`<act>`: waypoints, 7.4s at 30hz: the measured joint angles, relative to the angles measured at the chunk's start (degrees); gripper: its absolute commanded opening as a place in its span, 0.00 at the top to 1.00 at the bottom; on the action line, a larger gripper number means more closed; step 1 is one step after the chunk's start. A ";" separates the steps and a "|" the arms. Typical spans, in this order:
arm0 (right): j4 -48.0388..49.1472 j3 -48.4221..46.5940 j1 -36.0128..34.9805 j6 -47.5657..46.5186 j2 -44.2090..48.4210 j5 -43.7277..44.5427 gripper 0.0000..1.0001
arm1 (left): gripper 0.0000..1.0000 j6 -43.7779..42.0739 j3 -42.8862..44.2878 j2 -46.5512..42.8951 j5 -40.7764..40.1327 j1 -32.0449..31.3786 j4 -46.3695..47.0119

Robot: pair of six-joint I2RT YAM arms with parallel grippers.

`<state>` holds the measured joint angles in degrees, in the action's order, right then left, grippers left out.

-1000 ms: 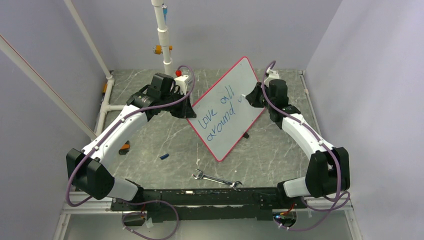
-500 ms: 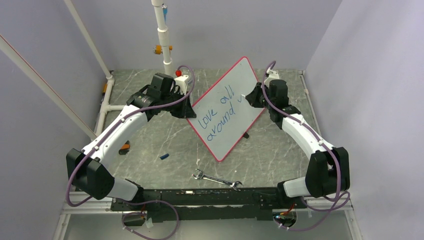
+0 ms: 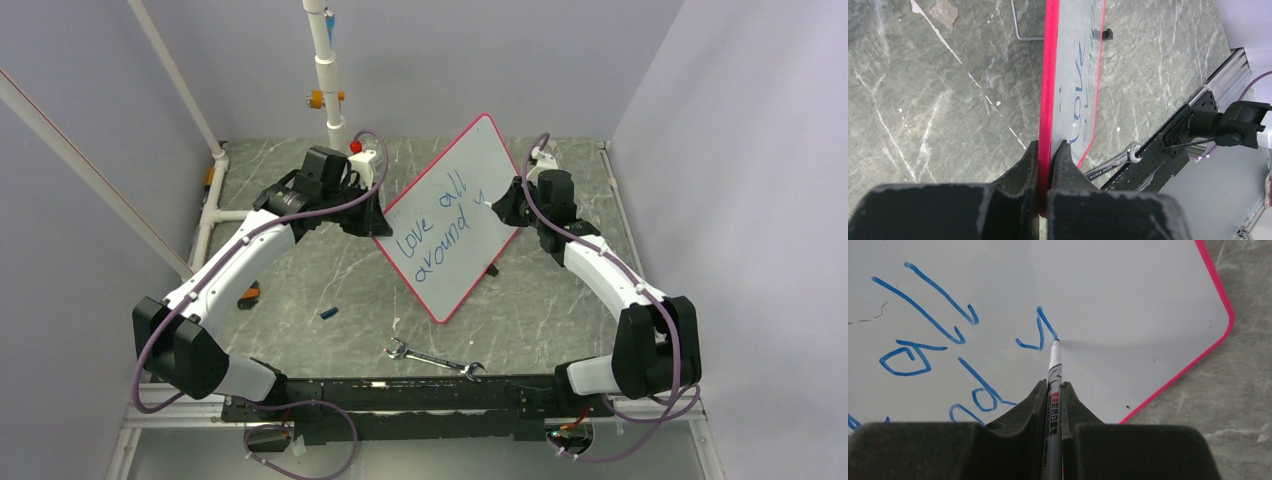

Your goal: Write a sentence on the whiteboard

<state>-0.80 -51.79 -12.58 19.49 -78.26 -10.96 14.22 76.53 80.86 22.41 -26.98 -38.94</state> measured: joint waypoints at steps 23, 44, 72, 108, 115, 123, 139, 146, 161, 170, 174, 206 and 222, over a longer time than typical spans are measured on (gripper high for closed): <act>-0.70 3.78 0.02 0.00 2.62 -1.44 1.00 | 1.00 -0.02 0.00 -0.02 -0.02 -0.11 -0.02; -1.75 3.30 0.00 0.44 3.85 -5.07 1.00 | 1.00 -0.22 0.00 -0.13 -0.07 -0.26 -0.02; 1.27 5.53 -0.50 2.01 19.61 1.51 1.00 | 1.00 -3.21 0.00 -0.66 -0.04 -1.07 0.37; 3.96 7.50 2.64 0.20 12.76 1.20 1.00 | 1.00 -4.04 0.00 -0.79 -0.07 -1.36 0.42; 4.61 7.28 2.95 0.20 9.46 1.22 1.00 | 1.00 -4.04 0.00 -0.79 -0.07 -1.36 0.42; 5.70 5.05 3.02 0.20 6.99 1.25 1.00 | 1.00 -4.04 0.00 -0.79 -0.07 -1.36 0.42; 6.88 3.52 3.04 -0.07 4.07 0.00 1.00 | 1.00 -3.87 0.00 -0.79 -0.26 -1.40 0.35; 6.99 3.72 3.13 0.00 4.07 -0.57 1.00 | 1.00 -3.87 0.00 -0.79 -0.28 -1.42 0.35; 6.86 5.90 3.26 -0.02 4.28 0.04 1.00 | 1.00 -3.39 0.00 -0.76 -0.46 -1.42 0.28; 5.07 4.66 3.26 -0.33 4.13 1.64 1.00 | 1.00 -3.56 0.00 -0.79 -0.46 -1.57 0.31; 4.63 3.13 3.26 -0.44 3.48 1.64 1.00 | 1.00 -3.58 0.02 -0.79 -0.46 -1.60 0.33; 4.20 0.74 3.50 -1.03 2.40 -2.40 1.00 | 1.00 -2.75 0.02 -0.76 -0.87 -1.64 0.20; 3.28 2.69 3.39 0.15 10.49 5.31 1.00 | 1.00 -4.02 0.11 -0.76 -0.87 -1.95 0.48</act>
<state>2.48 -49.10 -9.19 19.64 -67.77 -5.65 10.20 76.64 80.09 21.54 -28.93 -38.46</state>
